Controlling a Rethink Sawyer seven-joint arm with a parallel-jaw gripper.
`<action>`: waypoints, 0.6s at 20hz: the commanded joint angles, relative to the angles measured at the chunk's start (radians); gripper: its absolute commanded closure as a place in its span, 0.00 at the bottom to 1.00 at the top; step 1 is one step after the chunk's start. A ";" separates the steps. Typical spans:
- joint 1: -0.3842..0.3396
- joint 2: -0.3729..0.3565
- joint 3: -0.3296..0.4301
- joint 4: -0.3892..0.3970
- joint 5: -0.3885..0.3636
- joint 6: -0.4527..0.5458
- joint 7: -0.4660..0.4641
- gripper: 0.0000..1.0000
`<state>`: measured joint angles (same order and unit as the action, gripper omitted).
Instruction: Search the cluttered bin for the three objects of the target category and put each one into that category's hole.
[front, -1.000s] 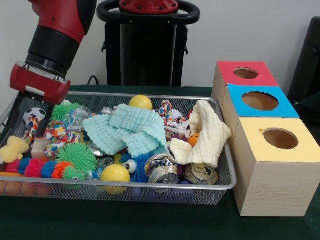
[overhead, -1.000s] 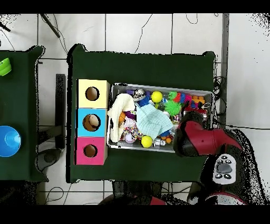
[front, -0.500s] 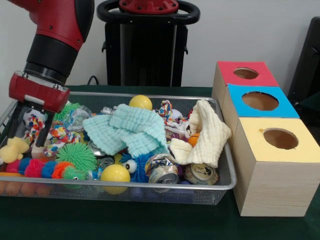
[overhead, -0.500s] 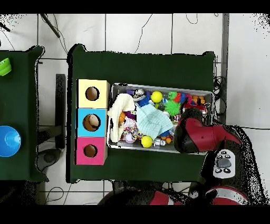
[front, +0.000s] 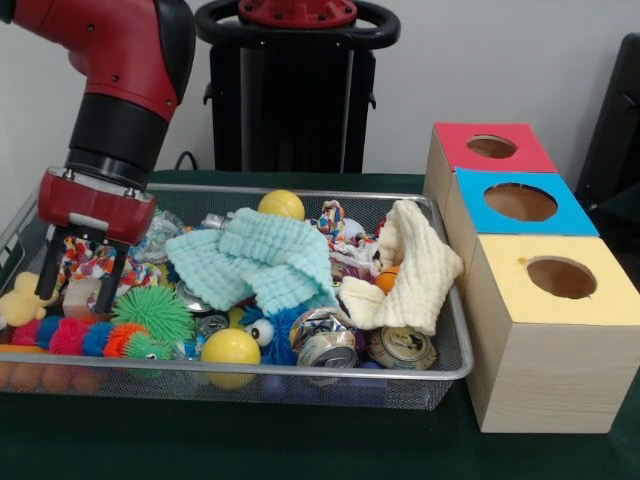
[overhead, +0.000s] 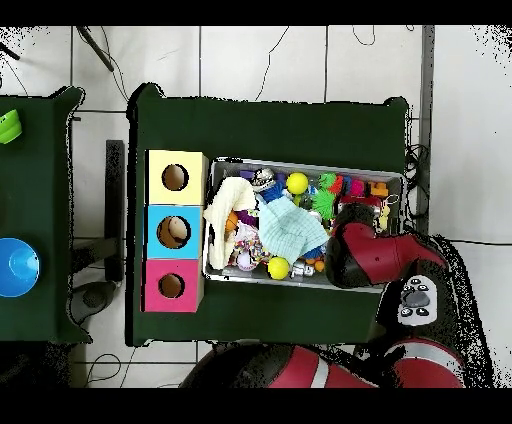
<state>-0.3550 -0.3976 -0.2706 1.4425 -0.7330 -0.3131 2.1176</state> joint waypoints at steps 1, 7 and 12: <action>-0.020 0.055 0.097 -0.047 -0.016 -0.049 0.064 0.00; -0.064 0.022 0.144 -0.048 -0.115 -0.004 0.065 0.00; -0.083 0.006 0.157 -0.046 -0.162 0.019 0.063 0.00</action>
<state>-0.3996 -0.3929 -0.2451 1.4406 -0.8109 -0.3133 2.1176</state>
